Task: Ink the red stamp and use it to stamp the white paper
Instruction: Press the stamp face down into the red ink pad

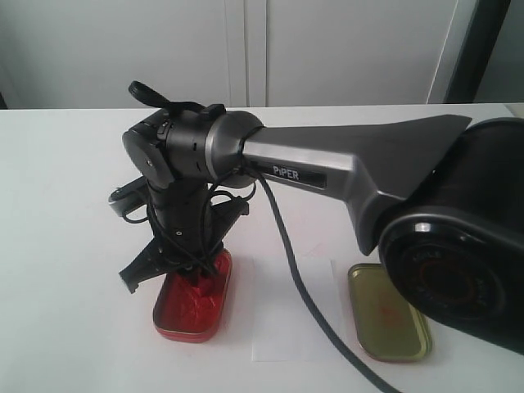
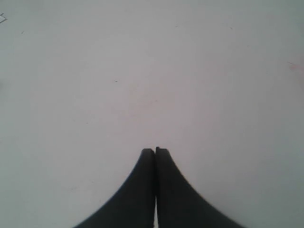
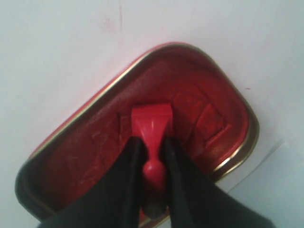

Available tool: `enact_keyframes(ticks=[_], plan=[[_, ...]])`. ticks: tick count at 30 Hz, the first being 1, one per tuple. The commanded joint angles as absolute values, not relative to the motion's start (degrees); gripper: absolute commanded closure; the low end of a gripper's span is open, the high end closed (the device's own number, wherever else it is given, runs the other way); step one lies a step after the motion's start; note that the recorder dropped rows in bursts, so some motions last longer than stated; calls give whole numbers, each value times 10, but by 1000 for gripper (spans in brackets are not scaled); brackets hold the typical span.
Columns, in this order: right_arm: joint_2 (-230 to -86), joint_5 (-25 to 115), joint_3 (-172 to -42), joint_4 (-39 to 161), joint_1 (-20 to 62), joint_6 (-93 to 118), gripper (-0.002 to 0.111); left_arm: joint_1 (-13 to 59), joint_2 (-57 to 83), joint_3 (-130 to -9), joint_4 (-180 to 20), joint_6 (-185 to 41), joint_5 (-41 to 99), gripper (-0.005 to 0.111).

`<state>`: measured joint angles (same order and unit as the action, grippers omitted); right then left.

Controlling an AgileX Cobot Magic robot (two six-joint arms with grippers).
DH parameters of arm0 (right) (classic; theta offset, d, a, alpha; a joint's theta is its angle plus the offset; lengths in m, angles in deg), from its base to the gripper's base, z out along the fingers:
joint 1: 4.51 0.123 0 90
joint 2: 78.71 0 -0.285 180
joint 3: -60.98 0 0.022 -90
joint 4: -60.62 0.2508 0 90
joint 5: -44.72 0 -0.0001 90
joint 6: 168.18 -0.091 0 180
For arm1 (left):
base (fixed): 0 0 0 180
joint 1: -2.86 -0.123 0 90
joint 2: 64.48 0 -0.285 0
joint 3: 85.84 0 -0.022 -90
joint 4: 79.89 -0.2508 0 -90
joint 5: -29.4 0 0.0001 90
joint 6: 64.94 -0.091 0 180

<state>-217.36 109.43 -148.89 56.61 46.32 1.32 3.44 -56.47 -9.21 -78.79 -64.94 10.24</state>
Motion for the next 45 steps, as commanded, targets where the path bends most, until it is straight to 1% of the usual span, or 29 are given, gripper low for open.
enact_keyframes(ticks=[1,15,45], plan=[[-2172,1090,-1479,568,464,11,108,36,-567,-86,-786,-649,97,107],[-2139,1092,-1479,568,464,11,108,36,-567,-86,-786,-649,97,107],[-2138,1109,-1479,568,464,11,108,36,-567,-86,-786,-649,97,107]])
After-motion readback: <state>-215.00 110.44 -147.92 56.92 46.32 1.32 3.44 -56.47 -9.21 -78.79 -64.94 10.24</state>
